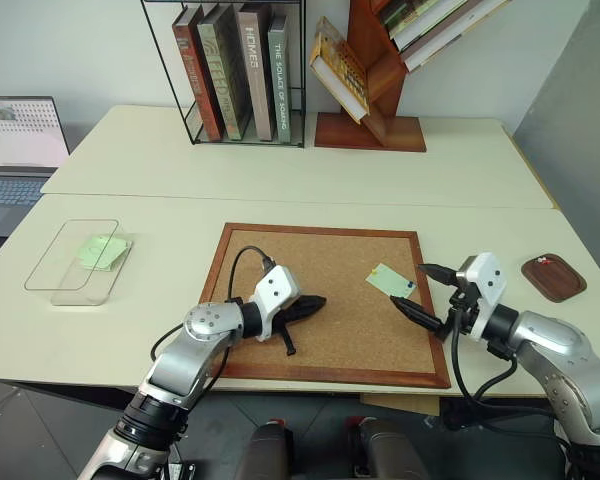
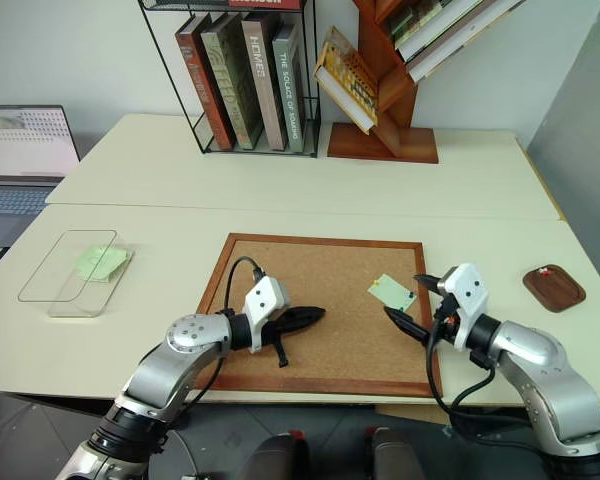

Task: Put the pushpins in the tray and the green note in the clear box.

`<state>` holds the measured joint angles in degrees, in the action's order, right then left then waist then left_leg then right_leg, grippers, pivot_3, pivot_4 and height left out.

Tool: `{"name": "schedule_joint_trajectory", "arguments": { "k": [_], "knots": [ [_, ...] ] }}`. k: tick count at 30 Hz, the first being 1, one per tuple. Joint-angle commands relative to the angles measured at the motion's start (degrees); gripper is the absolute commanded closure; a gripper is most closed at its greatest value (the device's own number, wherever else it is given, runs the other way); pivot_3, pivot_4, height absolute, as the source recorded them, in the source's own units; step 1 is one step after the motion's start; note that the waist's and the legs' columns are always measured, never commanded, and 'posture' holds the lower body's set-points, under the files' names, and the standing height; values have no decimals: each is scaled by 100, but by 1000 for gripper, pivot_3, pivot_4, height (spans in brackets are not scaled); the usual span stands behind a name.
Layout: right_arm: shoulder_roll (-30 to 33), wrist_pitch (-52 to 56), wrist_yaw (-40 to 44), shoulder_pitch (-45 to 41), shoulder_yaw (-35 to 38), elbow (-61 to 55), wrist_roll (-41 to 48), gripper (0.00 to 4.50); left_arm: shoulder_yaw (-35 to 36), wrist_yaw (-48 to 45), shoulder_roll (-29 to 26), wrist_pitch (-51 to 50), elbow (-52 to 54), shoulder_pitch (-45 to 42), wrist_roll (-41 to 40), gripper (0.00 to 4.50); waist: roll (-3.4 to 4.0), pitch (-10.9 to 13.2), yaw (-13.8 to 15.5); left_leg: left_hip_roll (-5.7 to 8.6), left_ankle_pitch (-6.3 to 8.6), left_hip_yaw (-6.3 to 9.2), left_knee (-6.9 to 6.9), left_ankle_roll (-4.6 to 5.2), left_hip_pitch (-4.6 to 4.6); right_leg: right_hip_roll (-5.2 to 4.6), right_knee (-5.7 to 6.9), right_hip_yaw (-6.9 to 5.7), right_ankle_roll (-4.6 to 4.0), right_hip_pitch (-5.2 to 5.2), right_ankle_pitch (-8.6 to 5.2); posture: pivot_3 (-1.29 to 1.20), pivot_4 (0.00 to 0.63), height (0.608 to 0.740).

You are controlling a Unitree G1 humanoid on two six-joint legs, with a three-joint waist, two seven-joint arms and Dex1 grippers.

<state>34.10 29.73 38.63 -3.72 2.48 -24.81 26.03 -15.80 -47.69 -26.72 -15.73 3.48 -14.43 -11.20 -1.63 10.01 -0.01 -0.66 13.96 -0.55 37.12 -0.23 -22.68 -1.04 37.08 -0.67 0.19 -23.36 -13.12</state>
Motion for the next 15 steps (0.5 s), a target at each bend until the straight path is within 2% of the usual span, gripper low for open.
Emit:
{"name": "schedule_joint_trajectory", "arguments": {
  "k": [1,15],
  "knots": [
    [-172,-14,-71,-436,-247,220,-135,0,-143,-98,70,235,-187,-98,187,4455,-1,-1,2,0,0,3,0,0,0,0,0,-3,0,1,0,0,150,740],
    [-773,-471,-350,-1447,-1033,1662,-1199,0,-25,-41,38,307,-158,110,261,4455,3,-5,-5,1,0,2,0,0,3,-1,3,-1,2,1,1,0,150,740]
  ]
}}
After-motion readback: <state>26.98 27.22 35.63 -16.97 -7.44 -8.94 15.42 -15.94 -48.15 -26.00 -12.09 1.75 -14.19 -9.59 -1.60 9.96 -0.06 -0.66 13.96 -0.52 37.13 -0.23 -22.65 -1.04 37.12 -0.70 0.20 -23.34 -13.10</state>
